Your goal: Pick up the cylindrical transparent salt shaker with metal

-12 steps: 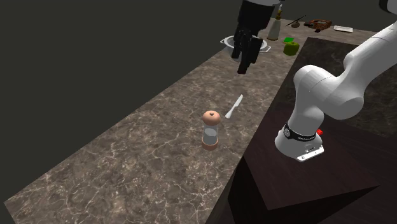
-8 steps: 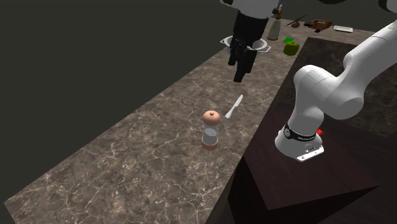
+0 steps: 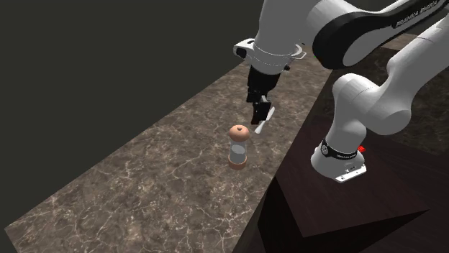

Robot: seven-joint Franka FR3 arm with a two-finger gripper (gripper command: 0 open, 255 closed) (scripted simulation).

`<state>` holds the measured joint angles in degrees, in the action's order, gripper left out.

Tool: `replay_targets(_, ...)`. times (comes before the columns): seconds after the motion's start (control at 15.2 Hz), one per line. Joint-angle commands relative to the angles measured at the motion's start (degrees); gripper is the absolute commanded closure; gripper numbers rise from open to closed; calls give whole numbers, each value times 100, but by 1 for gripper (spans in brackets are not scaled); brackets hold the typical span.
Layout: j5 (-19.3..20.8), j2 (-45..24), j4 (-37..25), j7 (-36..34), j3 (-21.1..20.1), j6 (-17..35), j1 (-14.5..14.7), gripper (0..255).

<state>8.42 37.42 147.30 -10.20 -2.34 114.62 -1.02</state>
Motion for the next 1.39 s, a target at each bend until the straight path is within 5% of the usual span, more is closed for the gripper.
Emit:
replay_targets(0.0, 151, -253, 227, -63, -47, 418, -50, 0)
replay_targets(0.79, 449, -908, 776, -342, -148, 1526, -170, 0)
replay_targets(0.86, 450, -907, 785, -343, -148, 1533, -171, 255)
replay_targets(1.32, 450, -921, 778, -350, -153, 1540, -169, 255)
